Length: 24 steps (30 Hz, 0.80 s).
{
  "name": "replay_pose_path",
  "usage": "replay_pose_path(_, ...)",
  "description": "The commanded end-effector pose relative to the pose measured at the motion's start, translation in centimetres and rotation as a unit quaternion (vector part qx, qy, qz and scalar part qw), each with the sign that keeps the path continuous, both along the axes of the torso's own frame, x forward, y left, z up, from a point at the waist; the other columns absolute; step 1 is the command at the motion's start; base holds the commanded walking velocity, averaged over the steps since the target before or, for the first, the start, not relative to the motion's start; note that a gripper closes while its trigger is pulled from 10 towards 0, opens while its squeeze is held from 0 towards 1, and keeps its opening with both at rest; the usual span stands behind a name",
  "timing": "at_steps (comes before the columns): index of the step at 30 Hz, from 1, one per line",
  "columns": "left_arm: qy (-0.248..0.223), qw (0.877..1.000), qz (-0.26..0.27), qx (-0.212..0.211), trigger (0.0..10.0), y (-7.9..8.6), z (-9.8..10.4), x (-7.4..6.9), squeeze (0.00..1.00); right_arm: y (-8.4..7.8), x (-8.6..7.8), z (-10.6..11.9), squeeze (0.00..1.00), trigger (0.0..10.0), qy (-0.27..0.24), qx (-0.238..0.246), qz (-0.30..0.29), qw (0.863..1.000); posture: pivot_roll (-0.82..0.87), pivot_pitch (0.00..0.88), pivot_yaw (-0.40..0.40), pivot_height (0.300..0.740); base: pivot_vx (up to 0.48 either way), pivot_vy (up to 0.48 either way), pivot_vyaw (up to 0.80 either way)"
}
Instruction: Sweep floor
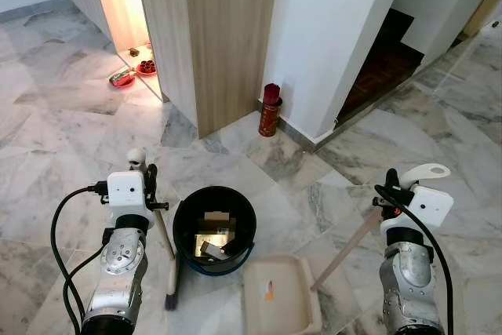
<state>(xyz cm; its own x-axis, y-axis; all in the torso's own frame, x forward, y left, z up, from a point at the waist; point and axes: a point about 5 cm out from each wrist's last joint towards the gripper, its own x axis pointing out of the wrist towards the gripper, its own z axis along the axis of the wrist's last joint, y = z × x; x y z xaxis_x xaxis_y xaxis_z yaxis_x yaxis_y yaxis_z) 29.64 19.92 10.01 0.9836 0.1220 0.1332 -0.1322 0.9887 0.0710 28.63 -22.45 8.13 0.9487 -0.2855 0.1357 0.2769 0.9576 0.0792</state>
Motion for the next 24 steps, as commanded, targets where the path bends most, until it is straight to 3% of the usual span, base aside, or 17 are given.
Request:
replay_pose_path(1,-0.017,1.0,-0.01,-0.003,10.0,-0.4,0.9,0.6,0.0,-0.5,0.0,0.3,0.0,10.0,-0.015,0.005,-0.01,1.0,0.22,0.079,-0.083,0.74,0.0,0.0,0.0)
replay_pose_path(11,-0.016,1.0,-0.021,0.01,10.0,0.7,1.6,1.3,0.0,1.2,-0.2,-0.4,0.0,10.0,-0.023,0.025,-0.012,0.999,0.23,0.055,-0.025,0.74,0.0,0.0,0.0)
replay_pose_path(24,-0.013,0.999,-0.029,0.012,10.0,0.5,1.4,1.8,0.0,1.7,-0.5,-1.2,0.0,10.0,-0.013,0.034,-0.009,0.999,0.23,0.01,-0.041,0.74,0.0,0.0,0.0)
